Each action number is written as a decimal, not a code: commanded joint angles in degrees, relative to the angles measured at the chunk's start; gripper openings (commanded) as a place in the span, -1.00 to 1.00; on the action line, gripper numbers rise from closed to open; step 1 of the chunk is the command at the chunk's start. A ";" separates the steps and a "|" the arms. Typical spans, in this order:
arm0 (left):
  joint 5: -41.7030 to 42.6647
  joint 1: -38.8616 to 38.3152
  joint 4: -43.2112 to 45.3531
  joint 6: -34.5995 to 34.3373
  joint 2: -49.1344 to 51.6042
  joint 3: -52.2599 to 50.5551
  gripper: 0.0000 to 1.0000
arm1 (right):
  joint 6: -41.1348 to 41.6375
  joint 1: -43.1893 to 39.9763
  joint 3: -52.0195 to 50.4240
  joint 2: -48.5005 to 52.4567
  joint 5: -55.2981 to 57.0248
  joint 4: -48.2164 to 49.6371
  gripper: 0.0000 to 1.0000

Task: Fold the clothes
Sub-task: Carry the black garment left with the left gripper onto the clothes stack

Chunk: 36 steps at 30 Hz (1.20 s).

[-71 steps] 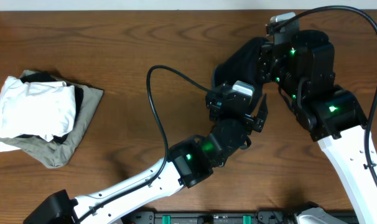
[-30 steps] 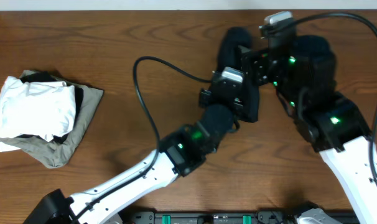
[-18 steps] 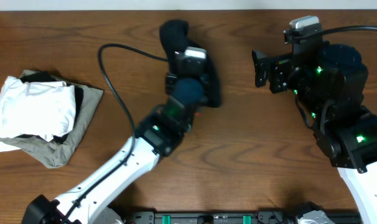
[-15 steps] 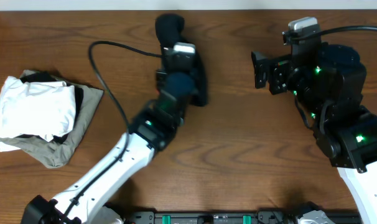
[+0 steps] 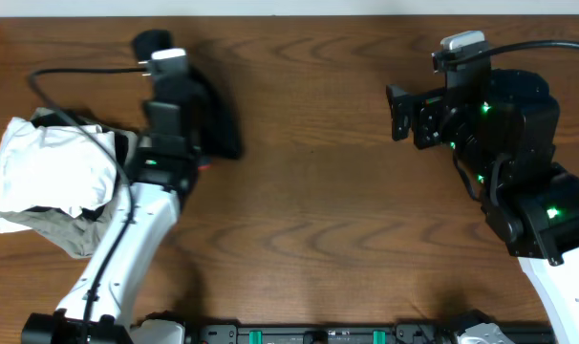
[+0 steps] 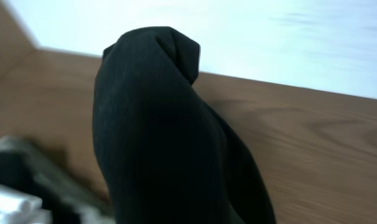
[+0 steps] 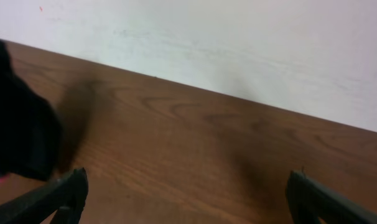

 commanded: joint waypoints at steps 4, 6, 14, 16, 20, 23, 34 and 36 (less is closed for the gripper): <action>3.85 9.68 -0.31 -1.73 -1.33 0.07 -0.88 | -0.92 -0.52 0.94 -0.09 0.50 -0.63 0.98; 5.53 12.70 -1.55 -1.75 -1.33 0.07 -0.88 | -0.94 -0.52 0.94 -0.09 1.18 -0.72 0.98; 14.67 22.64 -4.68 -2.36 -1.64 0.11 -0.88 | -1.81 -0.59 0.94 -0.09 1.27 -0.81 0.98; 18.05 24.41 -4.61 -2.36 -2.12 0.26 -0.88 | -2.16 -0.85 0.92 -0.09 1.29 -0.85 0.99; 19.76 26.51 -4.68 -2.34 -4.09 0.83 -0.88 | -2.16 -0.90 0.92 0.02 1.29 -1.64 0.99; 20.96 27.54 -4.68 -2.14 -6.27 1.36 -0.88 | -2.16 -0.90 0.92 0.17 1.29 -1.95 0.98; 25.81 32.11 -4.66 -2.27 -10.27 1.53 -0.88 | -2.19 -0.90 0.92 0.17 1.27 -2.03 0.98; 25.86 32.11 -4.44 -2.69 -10.29 1.57 -0.88 | -2.19 -0.90 0.92 0.17 1.27 -2.03 0.99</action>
